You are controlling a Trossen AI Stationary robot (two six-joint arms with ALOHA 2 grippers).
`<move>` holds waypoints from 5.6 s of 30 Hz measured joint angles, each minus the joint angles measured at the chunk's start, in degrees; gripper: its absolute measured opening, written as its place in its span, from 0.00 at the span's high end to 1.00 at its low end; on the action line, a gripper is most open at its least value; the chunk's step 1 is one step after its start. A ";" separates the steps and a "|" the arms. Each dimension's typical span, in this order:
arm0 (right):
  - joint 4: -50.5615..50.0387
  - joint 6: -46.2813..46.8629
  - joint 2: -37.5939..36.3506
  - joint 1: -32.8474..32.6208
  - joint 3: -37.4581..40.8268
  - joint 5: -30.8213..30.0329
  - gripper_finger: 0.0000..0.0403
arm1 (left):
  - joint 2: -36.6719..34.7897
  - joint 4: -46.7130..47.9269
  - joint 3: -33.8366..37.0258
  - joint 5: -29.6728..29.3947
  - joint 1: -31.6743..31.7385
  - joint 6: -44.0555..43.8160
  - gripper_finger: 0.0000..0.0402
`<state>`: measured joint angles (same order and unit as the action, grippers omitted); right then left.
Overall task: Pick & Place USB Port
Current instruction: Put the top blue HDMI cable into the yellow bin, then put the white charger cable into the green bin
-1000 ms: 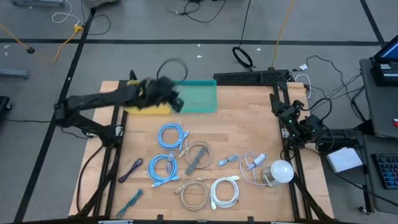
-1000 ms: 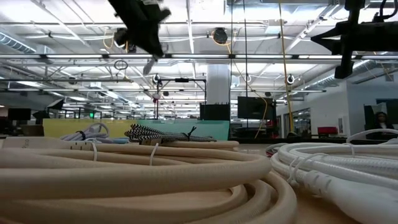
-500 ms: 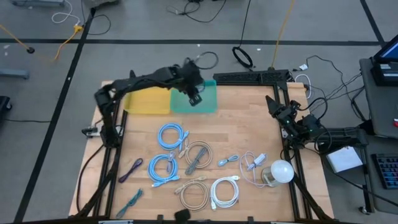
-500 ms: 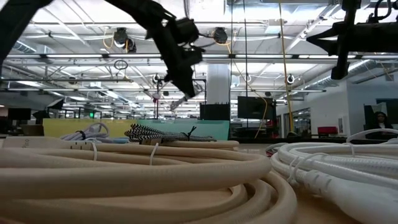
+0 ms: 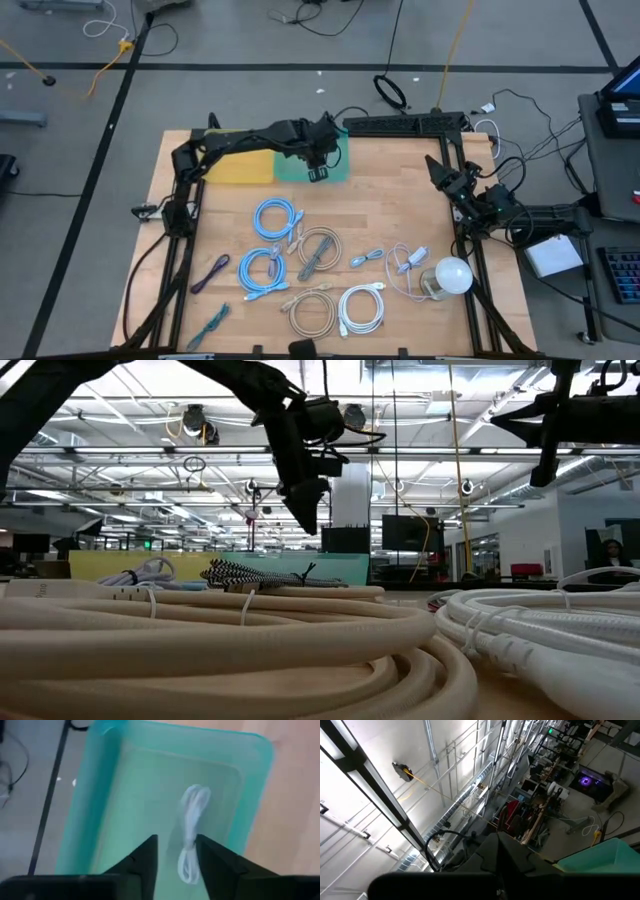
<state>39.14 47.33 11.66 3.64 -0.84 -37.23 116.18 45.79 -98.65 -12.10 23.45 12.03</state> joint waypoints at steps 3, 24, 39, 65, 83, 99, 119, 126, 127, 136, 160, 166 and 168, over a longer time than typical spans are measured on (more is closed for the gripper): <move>0.01 -0.09 0.00 0.00 0.00 -0.02 1.00 | -0.26 2.02 -0.13 -0.43 1.13 -2.43 0.57; -0.26 -0.02 0.42 0.00 0.00 -0.15 1.00 | -26.87 24.34 18.99 9.77 -21.09 -36.04 0.54; -0.44 0.13 0.66 0.00 0.00 -0.18 1.00 | -29.20 4.46 46.84 6.43 -20.30 -60.50 0.54; -0.13 0.84 0.63 0.02 0.00 1.33 1.00 | -21.46 7.04 45.60 8.18 -16.21 -51.28 0.97; -1.28 0.23 1.48 0.02 0.00 1.08 1.00 | -57.76 23.14 44.55 -19.00 -2.69 -69.09 0.97; -0.80 4.09 5.81 0.01 0.00 3.00 1.00 | -42.49 2.05 44.53 -8.88 25.77 -48.66 0.97; 1.42 3.56 5.79 0.02 0.00 4.46 1.00 | -30.39 0.65 44.44 -6.42 25.87 -42.81 0.80; 1.42 3.22 5.79 0.00 0.00 4.40 1.00 | -36.83 1.93 42.97 -6.03 27.07 -36.51 0.61; 1.60 2.97 5.79 0.01 0.00 4.39 1.00 | -38.29 1.79 42.39 -4.23 27.05 -35.44 0.60; 3.10 1.50 5.79 0.00 0.01 4.34 1.00 | -54.14 2.13 41.18 29.36 12.51 -30.32 0.59; 4.39 7.25 5.77 0.02 -0.02 14.50 1.00 | -25.88 -8.45 36.06 9.30 -60.05 -107.18 0.61; 4.39 9.51 5.79 0.00 -0.02 22.79 1.00 | -15.69 14.67 20.38 11.02 -61.45 -111.30 0.61; 4.89 10.41 5.79 0.00 -0.02 24.10 1.00 | -13.22 20.90 16.04 10.64 -60.92 -111.56 0.61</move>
<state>44.03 57.75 17.45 3.64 -0.86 -13.13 102.96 66.70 -82.61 -1.47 -37.47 -99.53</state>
